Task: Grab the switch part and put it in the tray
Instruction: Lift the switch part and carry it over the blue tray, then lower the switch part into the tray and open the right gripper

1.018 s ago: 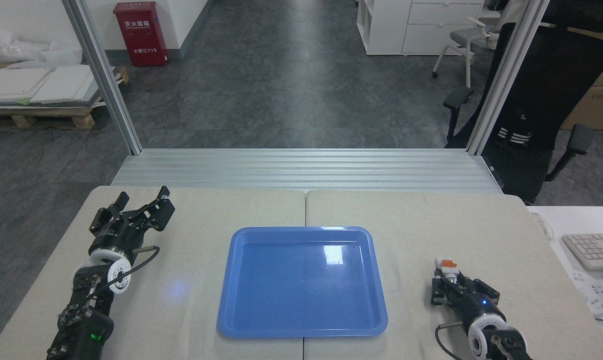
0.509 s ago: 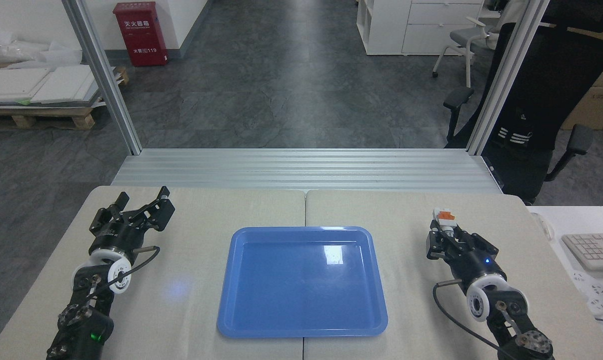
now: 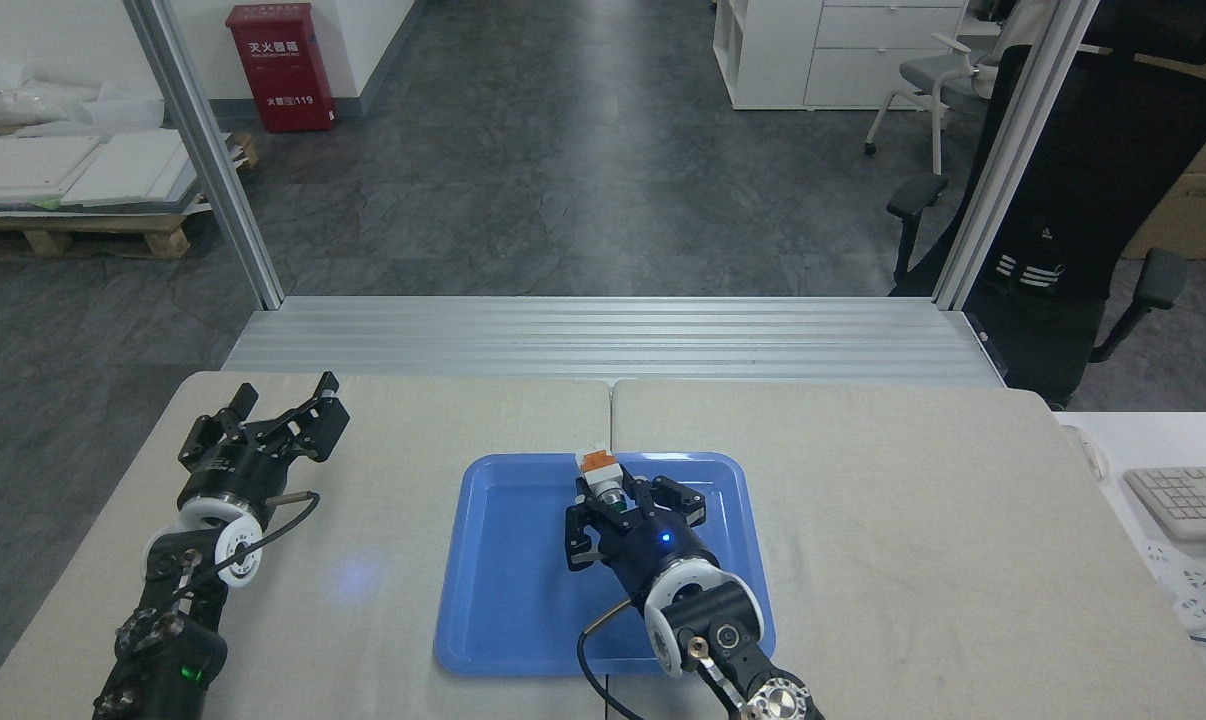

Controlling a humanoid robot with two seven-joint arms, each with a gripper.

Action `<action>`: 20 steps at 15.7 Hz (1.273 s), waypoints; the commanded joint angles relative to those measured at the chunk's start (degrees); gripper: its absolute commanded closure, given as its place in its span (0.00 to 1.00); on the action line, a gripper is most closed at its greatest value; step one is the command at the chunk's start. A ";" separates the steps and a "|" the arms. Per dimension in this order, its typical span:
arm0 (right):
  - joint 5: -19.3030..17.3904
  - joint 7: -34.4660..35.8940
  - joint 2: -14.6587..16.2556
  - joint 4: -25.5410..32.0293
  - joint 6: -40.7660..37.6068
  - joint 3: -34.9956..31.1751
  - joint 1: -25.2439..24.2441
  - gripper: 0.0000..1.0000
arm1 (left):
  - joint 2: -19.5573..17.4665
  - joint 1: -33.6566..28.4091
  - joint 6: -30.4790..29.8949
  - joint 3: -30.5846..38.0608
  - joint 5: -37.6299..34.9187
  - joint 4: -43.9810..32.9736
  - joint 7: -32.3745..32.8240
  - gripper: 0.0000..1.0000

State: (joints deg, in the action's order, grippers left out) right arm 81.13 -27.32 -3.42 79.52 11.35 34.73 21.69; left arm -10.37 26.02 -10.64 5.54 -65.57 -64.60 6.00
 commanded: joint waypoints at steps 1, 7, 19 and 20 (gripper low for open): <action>3.42 -3.43 -1.33 -2.44 2.35 0.96 -2.35 0.95 | 0.00 0.00 0.01 0.08 0.00 0.00 -0.02 0.00; 3.07 -4.32 2.01 -4.45 6.74 0.43 -4.55 0.94 | 0.00 0.00 0.01 0.00 0.00 0.00 -0.02 0.00; -3.07 -3.80 2.01 -5.17 8.95 -3.35 -3.67 0.02 | 0.00 0.00 0.01 0.00 0.00 0.00 -0.02 0.00; -5.08 -2.40 1.67 -4.29 8.78 -5.70 -3.32 0.02 | 0.00 0.00 0.01 0.00 0.00 0.00 -0.02 0.00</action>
State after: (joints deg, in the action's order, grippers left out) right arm 80.29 -31.69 -1.76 74.01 20.35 31.74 17.79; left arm -10.37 26.01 -10.64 5.56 -65.57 -64.60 5.95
